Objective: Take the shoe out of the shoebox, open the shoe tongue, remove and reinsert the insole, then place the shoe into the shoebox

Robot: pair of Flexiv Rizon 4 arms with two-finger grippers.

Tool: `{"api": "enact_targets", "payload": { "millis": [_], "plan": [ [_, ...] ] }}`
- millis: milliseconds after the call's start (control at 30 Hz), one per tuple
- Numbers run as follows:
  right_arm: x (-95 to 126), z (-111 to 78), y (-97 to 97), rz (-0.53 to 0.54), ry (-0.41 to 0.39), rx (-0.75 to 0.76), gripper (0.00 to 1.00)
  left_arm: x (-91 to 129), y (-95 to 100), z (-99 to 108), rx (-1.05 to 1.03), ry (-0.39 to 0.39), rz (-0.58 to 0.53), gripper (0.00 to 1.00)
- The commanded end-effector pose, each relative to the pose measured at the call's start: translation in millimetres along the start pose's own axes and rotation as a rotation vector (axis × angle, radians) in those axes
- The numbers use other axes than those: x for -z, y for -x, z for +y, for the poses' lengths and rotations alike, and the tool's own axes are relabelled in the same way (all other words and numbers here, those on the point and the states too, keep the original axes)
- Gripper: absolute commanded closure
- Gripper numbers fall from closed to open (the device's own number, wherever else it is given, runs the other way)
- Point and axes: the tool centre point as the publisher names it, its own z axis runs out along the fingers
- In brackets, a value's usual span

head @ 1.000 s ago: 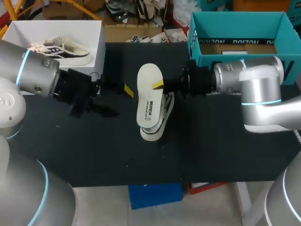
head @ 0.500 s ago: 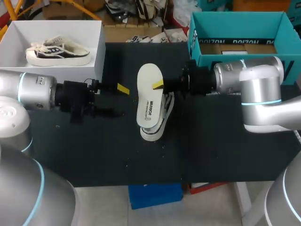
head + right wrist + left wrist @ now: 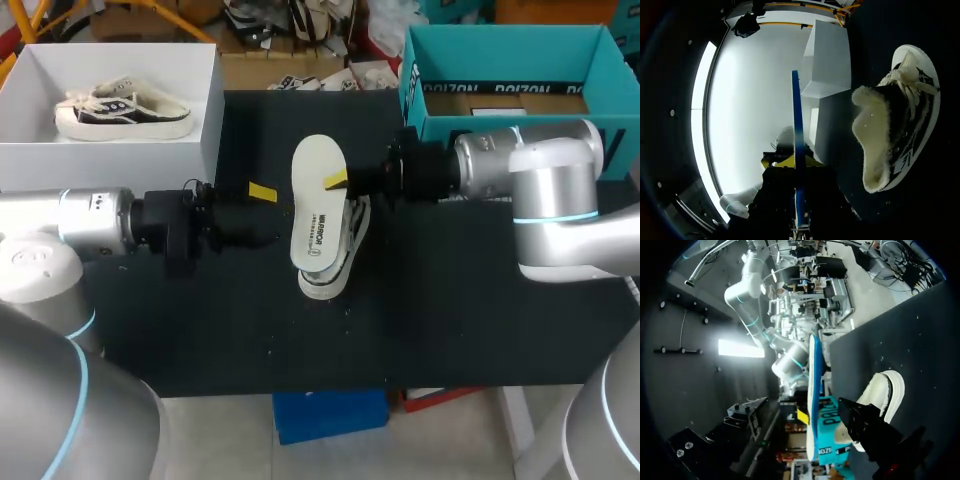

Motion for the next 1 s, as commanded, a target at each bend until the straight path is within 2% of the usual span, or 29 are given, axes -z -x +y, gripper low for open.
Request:
{"api": "enact_targets", "payload": {
  "millis": [33,100,133,733,1000],
  "plan": [
    [-1,-0.3,-0.2,-0.003,0.001,-0.001,1.0,-15,-5.9,15,-0.014,-0.023,-0.006,0.4],
    [-1,-0.3,-0.2,-0.003,0.001,-0.001,1.0,-19,-6.3,18,-0.027,-0.035,-0.004,0.49],
    [-1,-0.3,-0.2,-0.003,0.001,-0.001,1.0,-22,-6.3,19,-0.032,-0.041,-0.005,0.5],
    [-1,-0.3,-0.2,-0.003,0.001,-0.001,1.0,-52,-18.7,30,-0.05,-0.095,0.005,0.57],
    [-1,-0.3,-0.2,-0.003,0.001,-0.001,1.0,-59,-15.2,34,-0.062,-0.101,-0.002,0.64]
  ]
}}
